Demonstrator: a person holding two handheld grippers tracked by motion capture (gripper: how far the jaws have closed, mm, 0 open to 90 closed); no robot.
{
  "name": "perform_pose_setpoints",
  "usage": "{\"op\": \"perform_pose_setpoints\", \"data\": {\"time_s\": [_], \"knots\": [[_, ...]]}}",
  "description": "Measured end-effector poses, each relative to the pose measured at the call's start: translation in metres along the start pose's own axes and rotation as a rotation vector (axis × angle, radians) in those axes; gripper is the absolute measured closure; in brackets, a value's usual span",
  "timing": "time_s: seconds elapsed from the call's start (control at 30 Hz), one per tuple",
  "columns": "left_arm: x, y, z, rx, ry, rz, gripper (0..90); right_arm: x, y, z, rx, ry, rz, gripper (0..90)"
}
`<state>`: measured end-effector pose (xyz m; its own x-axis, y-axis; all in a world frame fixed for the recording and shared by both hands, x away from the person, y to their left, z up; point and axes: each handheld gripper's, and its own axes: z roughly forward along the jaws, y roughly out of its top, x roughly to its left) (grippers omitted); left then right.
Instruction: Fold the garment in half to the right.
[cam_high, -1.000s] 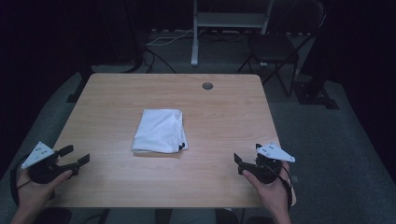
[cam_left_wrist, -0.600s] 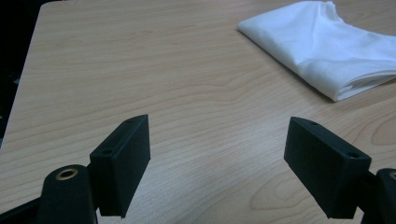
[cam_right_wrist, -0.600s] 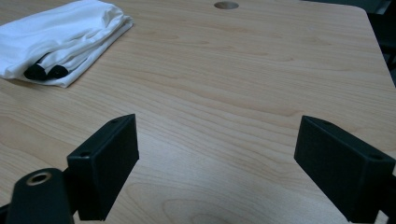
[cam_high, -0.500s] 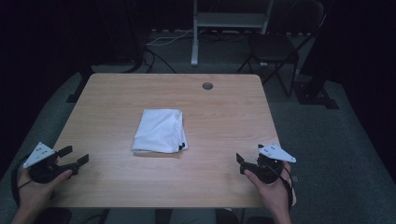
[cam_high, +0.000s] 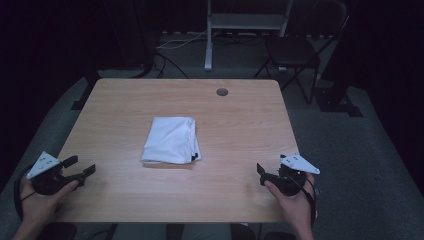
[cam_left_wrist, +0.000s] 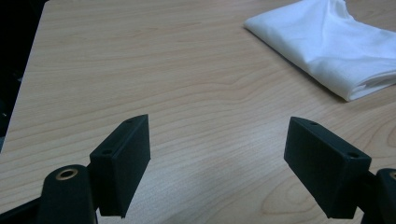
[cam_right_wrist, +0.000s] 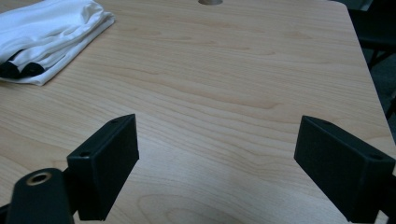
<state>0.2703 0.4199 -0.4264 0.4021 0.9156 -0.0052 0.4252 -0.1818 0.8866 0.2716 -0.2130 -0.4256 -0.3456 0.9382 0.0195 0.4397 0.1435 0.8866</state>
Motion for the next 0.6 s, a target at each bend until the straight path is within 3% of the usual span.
{"op": "perform_pose_setpoints", "data": {"time_s": [0.6], "knots": [[0.0036,-0.0036,0.0083,-0.008,0.010,-0.011,22.3,-0.0066,-0.0056,0.0039,0.009,-0.027,0.010,13.4]]}}
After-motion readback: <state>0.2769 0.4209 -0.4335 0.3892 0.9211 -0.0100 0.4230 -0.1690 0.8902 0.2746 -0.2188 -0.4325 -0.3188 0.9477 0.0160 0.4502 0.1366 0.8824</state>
